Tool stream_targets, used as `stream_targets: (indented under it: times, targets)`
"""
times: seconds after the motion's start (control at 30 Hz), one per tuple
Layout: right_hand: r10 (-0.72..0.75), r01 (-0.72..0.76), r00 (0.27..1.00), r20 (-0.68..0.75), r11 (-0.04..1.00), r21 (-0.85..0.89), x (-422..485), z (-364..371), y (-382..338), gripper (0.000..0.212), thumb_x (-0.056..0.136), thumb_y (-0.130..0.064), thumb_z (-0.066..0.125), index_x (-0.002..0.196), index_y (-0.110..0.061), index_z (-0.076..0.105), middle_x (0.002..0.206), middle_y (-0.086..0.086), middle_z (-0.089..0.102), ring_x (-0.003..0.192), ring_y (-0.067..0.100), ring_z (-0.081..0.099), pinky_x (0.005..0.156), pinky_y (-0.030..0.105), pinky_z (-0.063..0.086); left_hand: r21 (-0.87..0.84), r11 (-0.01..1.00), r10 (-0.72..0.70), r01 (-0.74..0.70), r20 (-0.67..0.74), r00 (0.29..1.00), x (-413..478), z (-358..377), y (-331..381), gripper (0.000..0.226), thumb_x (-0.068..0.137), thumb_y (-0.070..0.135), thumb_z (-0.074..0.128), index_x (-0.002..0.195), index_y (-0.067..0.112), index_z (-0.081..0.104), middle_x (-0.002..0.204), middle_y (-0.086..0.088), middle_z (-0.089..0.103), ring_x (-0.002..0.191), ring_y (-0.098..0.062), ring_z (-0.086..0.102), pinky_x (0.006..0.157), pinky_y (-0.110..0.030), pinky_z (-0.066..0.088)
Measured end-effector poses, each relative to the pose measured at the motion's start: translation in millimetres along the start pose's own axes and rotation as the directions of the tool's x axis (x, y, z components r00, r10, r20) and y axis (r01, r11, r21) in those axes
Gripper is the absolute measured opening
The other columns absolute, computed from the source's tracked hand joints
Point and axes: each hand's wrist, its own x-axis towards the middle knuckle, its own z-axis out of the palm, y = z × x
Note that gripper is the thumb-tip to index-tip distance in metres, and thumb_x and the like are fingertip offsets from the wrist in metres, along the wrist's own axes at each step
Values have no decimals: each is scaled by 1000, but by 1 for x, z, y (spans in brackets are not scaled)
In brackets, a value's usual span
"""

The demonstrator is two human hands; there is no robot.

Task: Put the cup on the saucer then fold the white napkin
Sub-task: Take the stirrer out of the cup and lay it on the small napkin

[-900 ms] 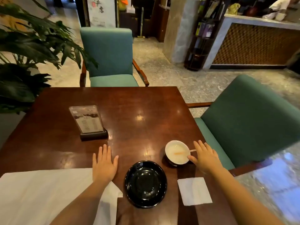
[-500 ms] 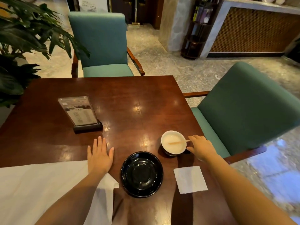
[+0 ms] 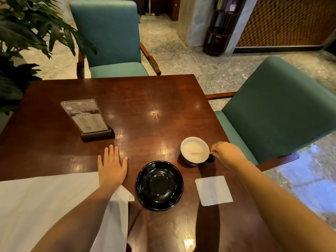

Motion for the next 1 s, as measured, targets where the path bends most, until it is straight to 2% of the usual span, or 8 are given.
stream_targets:
  times: [0.13, 0.3, 0.37, 0.5, 0.57, 0.73, 0.87, 1.0]
  targets:
    - [-22, 22, 1000, 7, 998, -56, -3, -3, -2, 9, 89, -16, 57, 92, -18, 66, 87, 3, 65, 75, 19, 61, 71, 30, 56, 2, 1000, -1, 1, 2, 1000, 0, 0, 0, 63, 97, 48, 19, 149, 14, 10, 159, -5, 6, 146, -21, 1, 118, -43, 1]
    - [-25, 27, 999, 36, 998, -57, -7, -5, -11, 17, 92, -21, 55, 101, -11, 65, 86, 4, 54, 74, 20, 56, 62, 27, 44, 14, 1000, 1, -1, -7, 1000, 0, 0, 0, 63, 97, 48, 20, 149, 14, 13, 159, -6, 10, 146, -23, 4, 117, -43, 3]
    - [-17, 19, 999, 34, 998, -65, -9, -6, -15, 21, 93, -22, 55, 107, -9, 64, 88, 5, 52, 74, 19, 52, 65, 28, 45, 19, 1000, -1, 1, -4, 1000, 0, 0, 0, 63, 97, 48, 19, 149, 15, 12, 159, -6, 9, 146, -23, 4, 117, -43, 3]
    - [-43, 59, 995, 92, 982, -180, -16, -9, -20, 28, 91, -19, 58, 117, -10, 62, 104, 10, 63, 75, 20, 49, 76, 30, 51, 9, 1000, 0, 0, 3, 1000, 1, 1, 0, 63, 97, 48, 19, 149, 15, 10, 159, -5, 7, 146, -22, 2, 118, -43, 2]
    - [-48, 73, 993, 107, 968, -241, -22, -14, -22, 27, 92, -16, 56, 117, -7, 61, 105, 12, 64, 74, 22, 49, 72, 29, 49, 2, 1000, 3, -3, -5, 1000, 0, 1, -1, 62, 97, 48, 19, 149, 15, 11, 159, -6, 8, 146, -22, 3, 118, -43, 2]
    - [-59, 95, 991, 119, 941, -323, -37, -21, -21, 22, 95, -12, 49, 113, -7, 61, 77, 5, 49, 70, 21, 50, 64, 25, 40, 0, 1000, 6, -6, -4, 1000, 1, 2, -2, 62, 97, 48, 19, 149, 15, 11, 159, -6, 8, 146, -22, 3, 118, -44, 3]
    - [-45, 88, 990, 132, 935, -343, -51, -22, -13, 22, 96, -13, 45, 111, -7, 60, 77, 5, 49, 66, 18, 49, 61, 23, 41, 2, 1000, 2, -2, -3, 1000, 1, 2, -1, 62, 97, 48, 19, 149, 15, 12, 159, -6, 8, 146, -22, 3, 119, -44, 4]
    - [-2, 36, 994, 108, 950, -309, -63, -16, -8, 10, 96, -11, 45, 92, -12, 54, 61, 1, 36, 50, 13, 36, 45, 21, 28, -1, 1000, -1, 1, -5, 1000, 1, 1, -1, 62, 97, 47, 20, 149, 14, 12, 159, -6, 9, 146, -23, 3, 118, -45, 4]
